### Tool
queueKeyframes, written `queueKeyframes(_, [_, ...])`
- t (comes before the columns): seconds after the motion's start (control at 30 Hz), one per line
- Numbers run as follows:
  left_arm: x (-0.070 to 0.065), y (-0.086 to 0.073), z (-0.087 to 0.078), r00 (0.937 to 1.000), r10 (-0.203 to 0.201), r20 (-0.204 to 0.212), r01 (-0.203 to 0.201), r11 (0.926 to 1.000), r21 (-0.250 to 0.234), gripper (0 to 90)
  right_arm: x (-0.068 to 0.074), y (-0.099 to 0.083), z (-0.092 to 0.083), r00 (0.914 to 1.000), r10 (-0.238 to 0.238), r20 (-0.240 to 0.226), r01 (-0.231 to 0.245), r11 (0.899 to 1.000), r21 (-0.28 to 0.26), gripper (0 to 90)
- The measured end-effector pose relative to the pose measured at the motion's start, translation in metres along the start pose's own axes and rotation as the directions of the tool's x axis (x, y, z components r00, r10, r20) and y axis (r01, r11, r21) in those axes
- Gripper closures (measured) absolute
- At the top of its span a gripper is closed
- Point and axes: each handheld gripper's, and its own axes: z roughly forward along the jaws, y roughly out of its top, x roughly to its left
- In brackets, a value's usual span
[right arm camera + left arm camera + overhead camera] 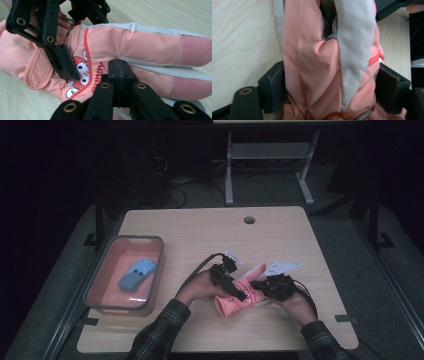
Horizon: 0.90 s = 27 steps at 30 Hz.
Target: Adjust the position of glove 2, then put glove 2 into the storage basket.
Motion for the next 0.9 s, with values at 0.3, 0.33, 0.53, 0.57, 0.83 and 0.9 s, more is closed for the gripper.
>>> queueKeyframes(0.3, [0.000,0.006,0.000,0.9999,-0.012,0.010,0.011,0.9988,0.048,42.6,0.000,-0.002,0.002,1.0000,-0.008,0.006,0.008,1.000,0.001,90.0])
queueKeyframes(0.33, [0.000,0.006,0.000,0.9998,-0.015,0.010,0.015,0.9987,0.049,45.3,0.000,-0.002,0.002,0.9999,-0.009,0.008,0.009,1.000,0.001,90.0])
queueKeyframes(0.53, [-0.003,0.009,-0.003,0.9999,-0.004,-0.011,0.004,0.9978,0.067,58.9,0.001,-0.002,0.003,1.0000,-0.007,0.003,0.007,1.000,-0.002,90.0])
queueKeyframes(0.57, [-0.003,0.008,-0.004,0.9999,-0.003,-0.014,0.004,0.9982,0.059,59.8,0.001,-0.002,0.002,1.0000,-0.005,0.001,0.005,1.000,-0.004,90.0])
queueKeyframes(0.83, [-0.007,0.008,-0.010,0.9996,-0.018,-0.023,0.019,0.9995,0.027,62.6,0.001,-0.004,-0.017,0.9996,0.024,-0.013,-0.025,0.997,-0.068,66.5])
queueKeyframes(0.9, [-0.010,0.009,-0.013,0.9993,-0.007,-0.035,0.008,0.9997,0.021,62.9,-0.002,-0.007,-0.025,0.9993,0.036,0.011,-0.035,0.995,-0.089,59.6])
